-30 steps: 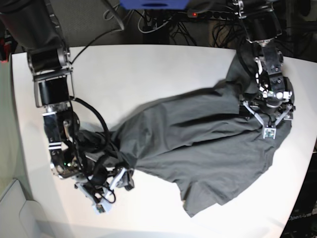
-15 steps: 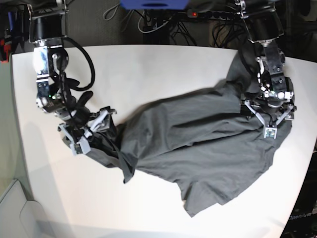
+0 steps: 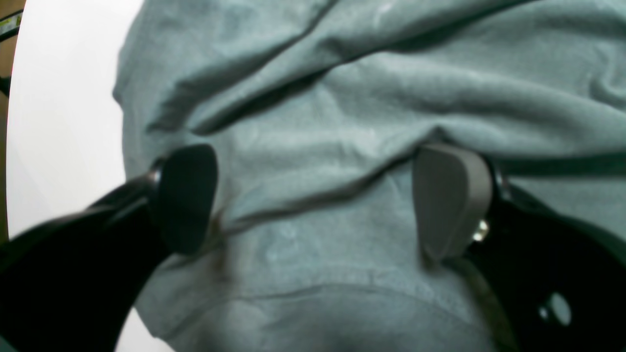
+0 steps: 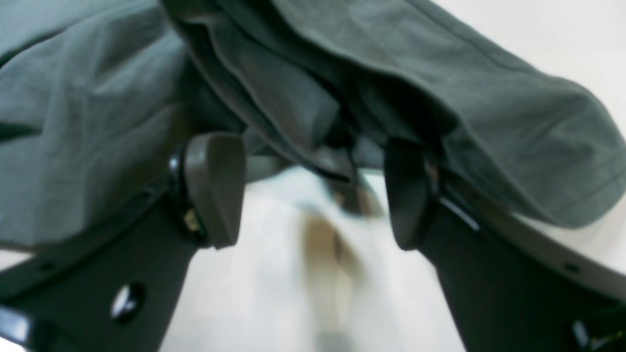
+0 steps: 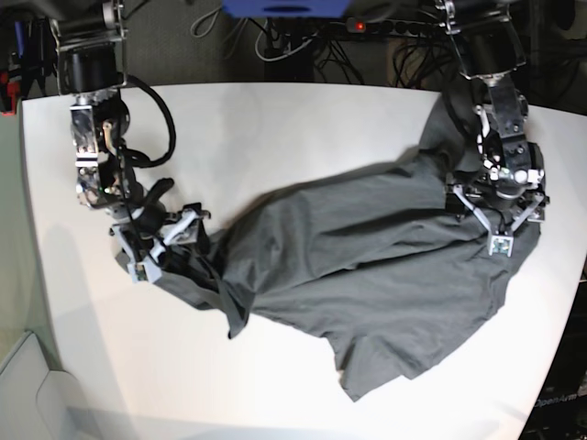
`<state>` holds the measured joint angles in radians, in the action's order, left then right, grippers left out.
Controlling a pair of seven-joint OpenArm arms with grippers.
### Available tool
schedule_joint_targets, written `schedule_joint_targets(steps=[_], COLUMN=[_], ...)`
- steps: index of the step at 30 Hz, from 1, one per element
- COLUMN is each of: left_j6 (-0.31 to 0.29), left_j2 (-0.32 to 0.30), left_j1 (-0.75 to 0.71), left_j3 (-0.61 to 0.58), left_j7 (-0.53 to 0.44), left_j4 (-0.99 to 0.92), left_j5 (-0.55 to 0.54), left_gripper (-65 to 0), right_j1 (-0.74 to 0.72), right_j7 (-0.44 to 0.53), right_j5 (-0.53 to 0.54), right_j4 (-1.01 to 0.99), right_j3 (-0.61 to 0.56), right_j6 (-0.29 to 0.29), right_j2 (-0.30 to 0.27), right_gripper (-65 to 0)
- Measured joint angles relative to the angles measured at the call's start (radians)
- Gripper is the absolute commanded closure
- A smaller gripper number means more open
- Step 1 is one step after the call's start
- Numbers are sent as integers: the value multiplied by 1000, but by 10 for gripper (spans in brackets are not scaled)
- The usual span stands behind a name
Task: Layout the t-shirt on the table in an organized manner, then fold the t-shirt properly
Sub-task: 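Regrasp the shirt fabric with the right gripper near its hem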
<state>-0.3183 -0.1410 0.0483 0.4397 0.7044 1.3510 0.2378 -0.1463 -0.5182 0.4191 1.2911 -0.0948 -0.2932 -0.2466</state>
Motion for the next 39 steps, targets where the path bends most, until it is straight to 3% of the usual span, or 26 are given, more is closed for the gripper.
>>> schedule_joint_targets(steps=[21,27,32,37,39], left_j6=[0,0,0,0,0], left_j2=[0,0,0,0,0], left_j1=[0,0,0,2,4], left_j3=[2,2,2,2,2], left_j7=[-1,0,0,1,3], left_j4=[0,0,0,-3,-3], left_j5=[0,0,0,0,1], left_gripper=[-618,-618,-618,-618,-618], right_j1=[-34,-42,-58,-2,80], right_j7=[50,53,51,45,43], right_j5=[-1,-2,0,-4,-2], right_j4=[-71,-102,-106,0,121], right_j3=[-3,-3,-3,-2,-3], right_j6=[0,1,1,1,-9], right_j2=[36,34,34,22,-11], right_gripper=[-435,-269,0,0,0])
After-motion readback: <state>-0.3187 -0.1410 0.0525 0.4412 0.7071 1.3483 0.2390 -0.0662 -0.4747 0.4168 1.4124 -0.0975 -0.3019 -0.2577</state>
